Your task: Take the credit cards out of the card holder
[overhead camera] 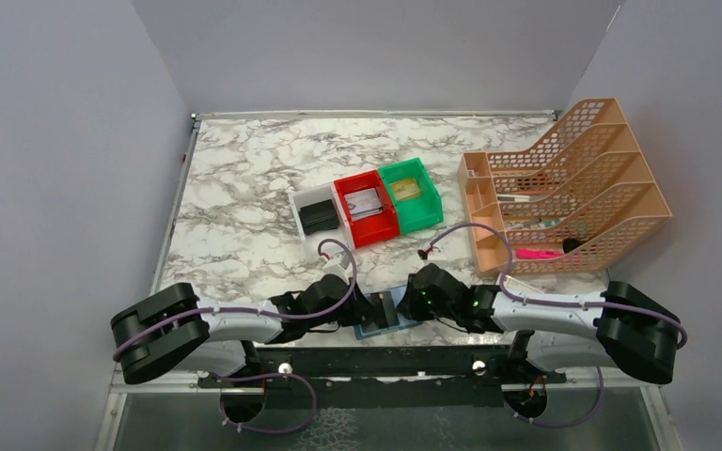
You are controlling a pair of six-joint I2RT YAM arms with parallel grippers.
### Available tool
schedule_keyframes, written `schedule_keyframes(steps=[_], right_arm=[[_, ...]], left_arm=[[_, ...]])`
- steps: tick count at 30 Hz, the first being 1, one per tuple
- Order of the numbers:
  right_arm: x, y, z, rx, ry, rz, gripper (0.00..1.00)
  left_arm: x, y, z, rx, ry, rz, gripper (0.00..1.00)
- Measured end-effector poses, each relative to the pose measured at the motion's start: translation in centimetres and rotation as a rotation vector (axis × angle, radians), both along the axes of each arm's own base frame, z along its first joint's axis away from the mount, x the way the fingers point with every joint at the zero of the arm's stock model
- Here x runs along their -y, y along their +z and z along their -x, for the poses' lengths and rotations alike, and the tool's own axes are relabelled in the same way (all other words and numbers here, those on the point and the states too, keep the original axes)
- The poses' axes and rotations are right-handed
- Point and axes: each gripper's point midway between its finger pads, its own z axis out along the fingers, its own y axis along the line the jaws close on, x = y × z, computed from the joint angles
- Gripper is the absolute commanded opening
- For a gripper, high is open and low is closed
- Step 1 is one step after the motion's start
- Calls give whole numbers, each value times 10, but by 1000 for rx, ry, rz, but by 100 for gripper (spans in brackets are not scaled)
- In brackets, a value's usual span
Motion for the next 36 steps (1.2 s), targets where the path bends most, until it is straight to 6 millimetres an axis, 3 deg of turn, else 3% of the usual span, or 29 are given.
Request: schedule_keyframes(steps=[9,17,20,24,31,36], right_arm=[[4,6,4,7,29,9,29],[-19,41,8,64,166,-87,36],[-26,33,6,44,182,-60,37],[-21,4,9,-17,178,23,37],[-29,4,5,-17,160,-9,37],[-29,4,7,-23,127,-57,36]], left_arm=[[-4,4,1,20,-9,-12,10],[-3,3,0,24,-16,-26,10],[-2,4,-1,27,-18,-25,10],[0,7,-2,34,-20,-20,12],[-1,5,-2,37,-26,-32,26],[5,3,-4,33,-32,-42,25]])
